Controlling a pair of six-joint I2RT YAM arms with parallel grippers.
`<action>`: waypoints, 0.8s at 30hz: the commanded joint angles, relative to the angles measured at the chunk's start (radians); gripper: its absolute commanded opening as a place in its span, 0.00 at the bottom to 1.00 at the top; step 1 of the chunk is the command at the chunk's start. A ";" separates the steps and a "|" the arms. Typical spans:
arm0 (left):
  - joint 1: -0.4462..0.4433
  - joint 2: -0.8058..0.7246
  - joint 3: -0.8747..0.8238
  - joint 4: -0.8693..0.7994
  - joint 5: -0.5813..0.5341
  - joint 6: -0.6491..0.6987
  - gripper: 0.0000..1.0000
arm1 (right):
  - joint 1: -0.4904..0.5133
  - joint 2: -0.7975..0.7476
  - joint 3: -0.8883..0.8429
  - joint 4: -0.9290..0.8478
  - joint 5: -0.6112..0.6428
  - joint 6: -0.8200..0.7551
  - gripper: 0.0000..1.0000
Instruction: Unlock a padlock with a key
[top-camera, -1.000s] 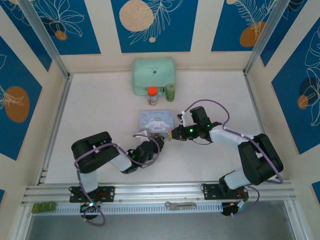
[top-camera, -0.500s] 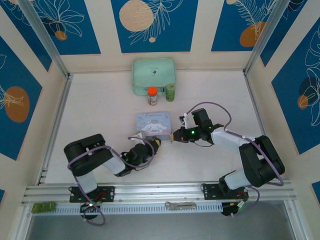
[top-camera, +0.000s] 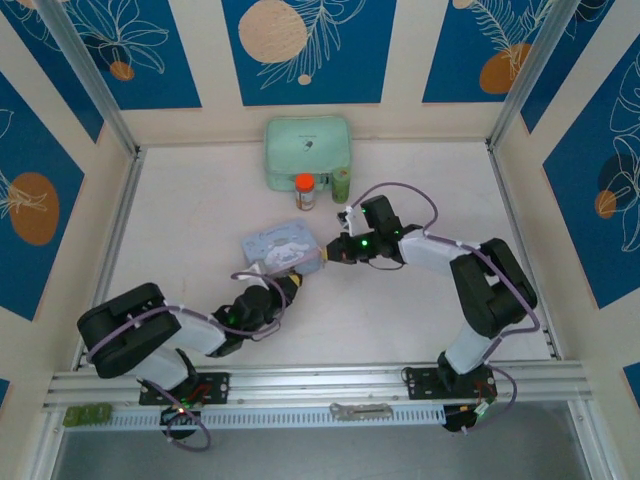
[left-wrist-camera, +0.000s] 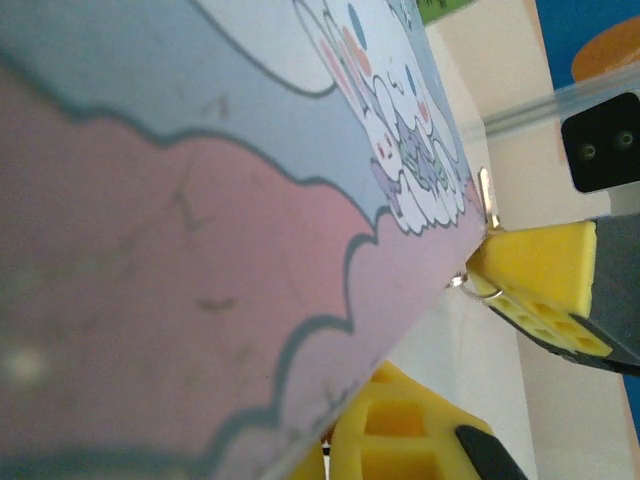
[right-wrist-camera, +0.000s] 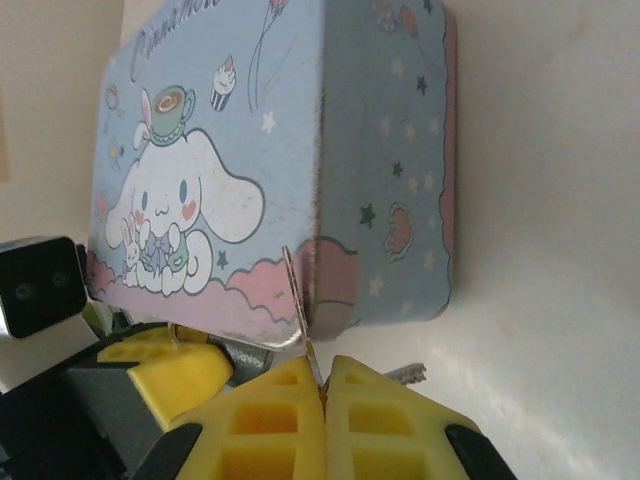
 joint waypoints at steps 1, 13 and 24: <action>0.064 -0.022 -0.021 0.128 0.079 0.017 0.00 | 0.029 0.073 0.095 0.007 -0.022 -0.022 0.00; 0.280 0.197 0.009 0.432 0.391 -0.082 0.00 | 0.033 -0.001 0.066 -0.055 -0.126 -0.099 0.00; 0.382 0.237 0.105 0.433 0.666 -0.126 0.00 | -0.014 0.001 -0.094 0.034 -0.385 -0.129 0.00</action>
